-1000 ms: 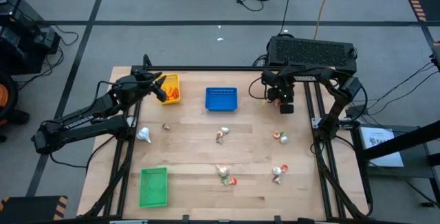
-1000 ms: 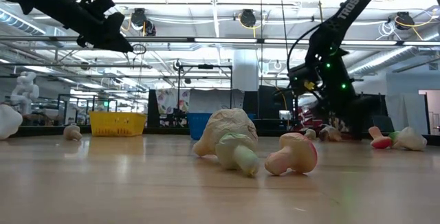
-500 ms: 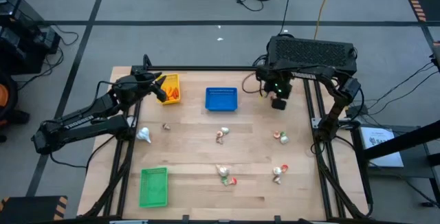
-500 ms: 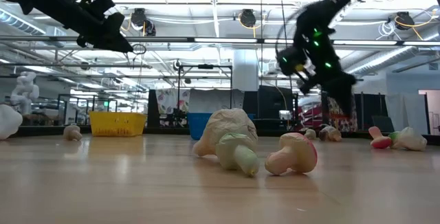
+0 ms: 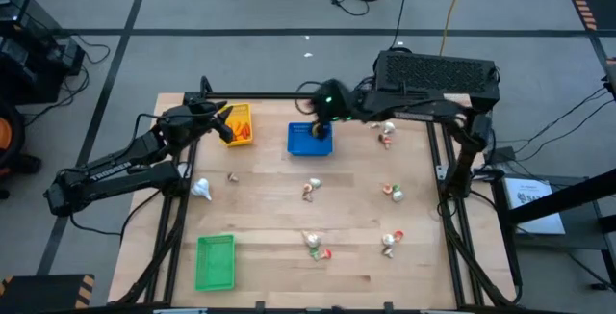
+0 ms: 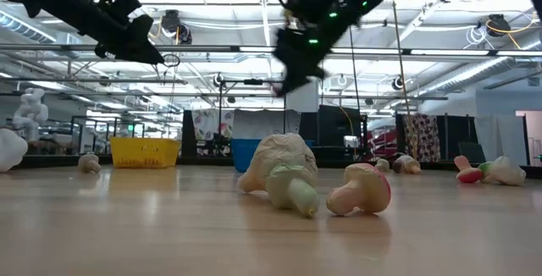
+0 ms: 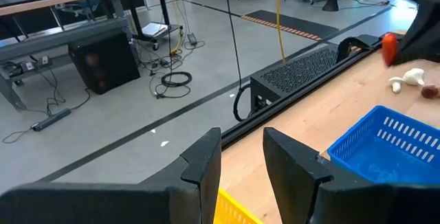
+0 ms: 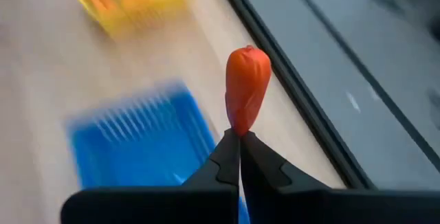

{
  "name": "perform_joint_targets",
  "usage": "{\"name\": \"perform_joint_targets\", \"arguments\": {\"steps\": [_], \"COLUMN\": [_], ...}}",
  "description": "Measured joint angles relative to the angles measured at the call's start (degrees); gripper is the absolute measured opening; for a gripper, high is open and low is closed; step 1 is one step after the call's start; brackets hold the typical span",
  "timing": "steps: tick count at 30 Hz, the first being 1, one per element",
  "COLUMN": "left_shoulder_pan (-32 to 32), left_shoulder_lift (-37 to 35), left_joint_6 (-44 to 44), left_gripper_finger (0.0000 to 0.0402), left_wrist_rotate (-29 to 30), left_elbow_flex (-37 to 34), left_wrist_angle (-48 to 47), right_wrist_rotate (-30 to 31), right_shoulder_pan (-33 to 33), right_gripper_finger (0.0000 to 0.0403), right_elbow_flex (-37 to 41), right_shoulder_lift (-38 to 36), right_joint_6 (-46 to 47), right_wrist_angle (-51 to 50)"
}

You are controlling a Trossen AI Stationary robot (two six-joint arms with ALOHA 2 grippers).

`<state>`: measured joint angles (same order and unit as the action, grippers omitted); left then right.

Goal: Sort produce into baskets
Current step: Put the orange chili pepper into the yellow bin

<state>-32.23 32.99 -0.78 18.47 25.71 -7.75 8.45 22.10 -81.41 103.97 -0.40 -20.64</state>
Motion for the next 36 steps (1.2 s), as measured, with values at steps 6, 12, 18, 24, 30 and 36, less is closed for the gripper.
{"name": "perform_joint_targets", "arguments": {"steps": [6, 12, 18, 24, 30, 36], "left_shoulder_pan": [0.0, 0.0, 0.02, 0.01, 0.01, 0.01], "left_shoulder_lift": [0.0, -0.2, -0.17, -0.17, -0.17, -0.17], "left_joint_6": [-0.04, 1.61, 2.47, 2.69, 2.91, 2.83], "left_gripper_finger": [0.0118, 0.0118, 0.0118, 0.0118, 0.0118, 0.0118], "left_wrist_rotate": [-0.2, 7.67, 10.35, 10.35, 10.33, 10.33], "left_elbow_flex": [0.0, -0.02, -0.02, -0.02, -0.02, -0.02], "left_wrist_angle": [-0.02, -1.4, -1.63, -1.74, -1.74, -1.72], "right_wrist_rotate": [-1.4, -3.04, -4.24, -4.83, -5.42, -5.48], "right_shoulder_pan": [-4.08, -6.0, -7.12, -7.27, -7.56, -7.42], "right_gripper_finger": [0.0, 0.0, 0.0, 0.0, 0.0017, 0.0054], "right_elbow_flex": [-3.96, -21.73, -42.61, -53.61, -53.05, -53.02], "right_shoulder_lift": [10.96, 26.48, 40.62, 48.92, 49.02, 49.02], "right_joint_6": [7.51, 12.06, 15.13, 16.28, 16.47, 17.99], "right_wrist_angle": [22.59, 20.9, 17.51, 15.66, 15.67, 15.66]}}
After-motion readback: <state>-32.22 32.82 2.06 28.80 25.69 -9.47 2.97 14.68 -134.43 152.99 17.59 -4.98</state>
